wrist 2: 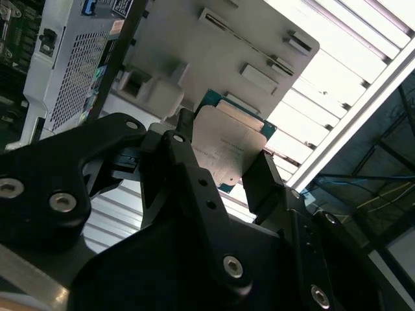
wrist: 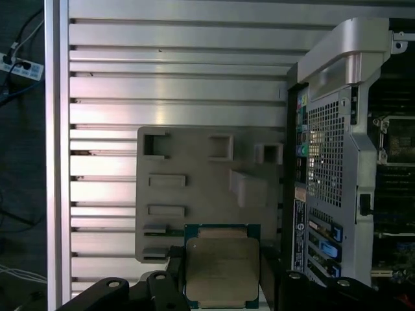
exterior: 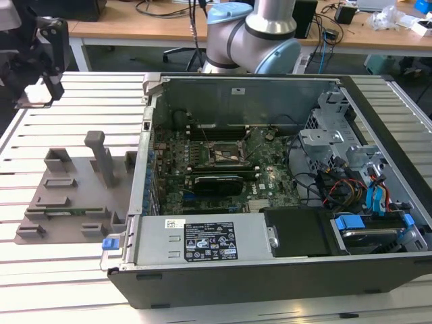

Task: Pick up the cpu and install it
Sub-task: 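Pick up the cpu and move it towards the insertion slot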

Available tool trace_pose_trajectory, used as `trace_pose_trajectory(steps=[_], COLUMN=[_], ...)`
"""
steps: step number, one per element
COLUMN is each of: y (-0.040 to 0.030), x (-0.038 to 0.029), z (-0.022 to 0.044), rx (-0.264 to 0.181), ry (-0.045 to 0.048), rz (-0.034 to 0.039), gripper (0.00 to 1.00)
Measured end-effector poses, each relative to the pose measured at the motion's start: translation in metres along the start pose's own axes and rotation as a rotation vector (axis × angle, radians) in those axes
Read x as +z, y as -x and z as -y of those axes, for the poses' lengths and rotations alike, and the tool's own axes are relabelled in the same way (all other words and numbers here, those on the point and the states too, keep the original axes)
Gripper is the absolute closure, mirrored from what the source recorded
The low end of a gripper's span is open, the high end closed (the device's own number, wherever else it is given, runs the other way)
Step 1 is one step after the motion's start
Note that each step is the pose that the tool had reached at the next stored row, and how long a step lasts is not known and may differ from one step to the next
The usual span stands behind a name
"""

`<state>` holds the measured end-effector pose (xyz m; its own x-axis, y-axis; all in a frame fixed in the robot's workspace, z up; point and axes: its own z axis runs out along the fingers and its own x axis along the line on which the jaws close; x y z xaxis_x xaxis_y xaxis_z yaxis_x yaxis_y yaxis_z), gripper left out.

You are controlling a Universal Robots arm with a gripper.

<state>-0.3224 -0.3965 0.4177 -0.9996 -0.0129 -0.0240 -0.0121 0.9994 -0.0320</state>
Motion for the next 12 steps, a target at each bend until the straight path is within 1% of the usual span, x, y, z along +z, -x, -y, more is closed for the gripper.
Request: trace_pose_trajectory(steps=[3, 6, 9, 10, 12], y=[0.0074, 0.0125, 0.0185, 0.0216, 0.0248], x=[0.0002, 0.0003, 0.0004, 0.0005, 0.0006], z=[0.0000, 0.0001, 0.0002, 0.0002, 0.0003], rx=[0.000, 0.000, 0.000, 0.000, 0.000], ry=[0.0001, 0.0001, 0.0000, 0.0000, 0.0001], rz=[0.0000, -0.0001, -0.0002, -0.0002, -0.0001], gripper=[0.45, 0.45, 0.45, 0.45, 0.45])
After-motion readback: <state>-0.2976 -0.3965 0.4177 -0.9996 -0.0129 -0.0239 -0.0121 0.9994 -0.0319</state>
